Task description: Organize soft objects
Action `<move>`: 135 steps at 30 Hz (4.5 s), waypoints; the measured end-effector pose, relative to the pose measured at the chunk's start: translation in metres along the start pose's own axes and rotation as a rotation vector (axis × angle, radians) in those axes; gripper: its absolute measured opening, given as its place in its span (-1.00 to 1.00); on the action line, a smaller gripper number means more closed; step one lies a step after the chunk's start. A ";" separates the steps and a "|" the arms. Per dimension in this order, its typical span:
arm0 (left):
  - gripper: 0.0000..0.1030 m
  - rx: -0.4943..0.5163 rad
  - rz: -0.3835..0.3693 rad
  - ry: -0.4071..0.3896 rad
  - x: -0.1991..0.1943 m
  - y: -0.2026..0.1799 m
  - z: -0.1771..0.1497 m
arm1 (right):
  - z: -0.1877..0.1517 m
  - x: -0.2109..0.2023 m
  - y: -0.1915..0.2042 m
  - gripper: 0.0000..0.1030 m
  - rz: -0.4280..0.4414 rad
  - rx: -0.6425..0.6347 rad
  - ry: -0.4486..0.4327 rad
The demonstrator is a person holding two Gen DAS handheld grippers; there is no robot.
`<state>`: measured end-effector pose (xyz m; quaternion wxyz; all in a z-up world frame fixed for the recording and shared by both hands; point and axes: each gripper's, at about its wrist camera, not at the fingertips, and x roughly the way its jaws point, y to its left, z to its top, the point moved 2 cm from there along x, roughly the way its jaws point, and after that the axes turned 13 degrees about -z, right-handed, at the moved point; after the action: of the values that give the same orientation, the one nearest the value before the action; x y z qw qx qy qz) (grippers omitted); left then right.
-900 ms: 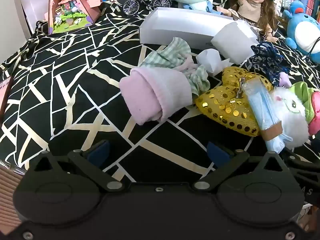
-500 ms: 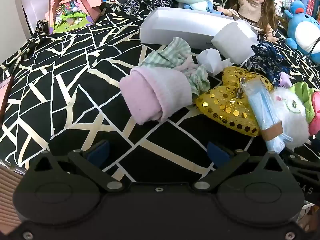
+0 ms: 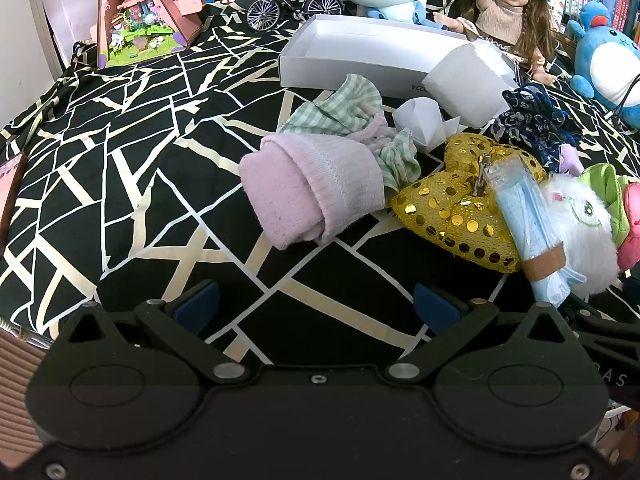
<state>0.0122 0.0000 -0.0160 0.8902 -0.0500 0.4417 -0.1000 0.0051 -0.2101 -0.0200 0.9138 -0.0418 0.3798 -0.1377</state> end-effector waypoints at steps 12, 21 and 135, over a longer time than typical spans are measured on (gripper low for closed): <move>1.00 0.000 0.000 0.000 0.000 0.000 0.000 | 0.000 0.000 0.000 1.00 0.000 0.001 0.001; 1.00 0.000 0.000 0.000 0.000 0.000 0.000 | 0.000 0.000 0.000 1.00 0.000 0.001 0.000; 0.61 0.059 -0.089 -0.250 -0.004 0.019 0.027 | -0.025 -0.057 0.034 0.73 0.293 -0.060 -0.285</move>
<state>0.0336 0.0195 0.0000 0.9341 -0.0556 0.3214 -0.1454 -0.0436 -0.1609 -0.0045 0.9669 -0.0325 0.2525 0.0156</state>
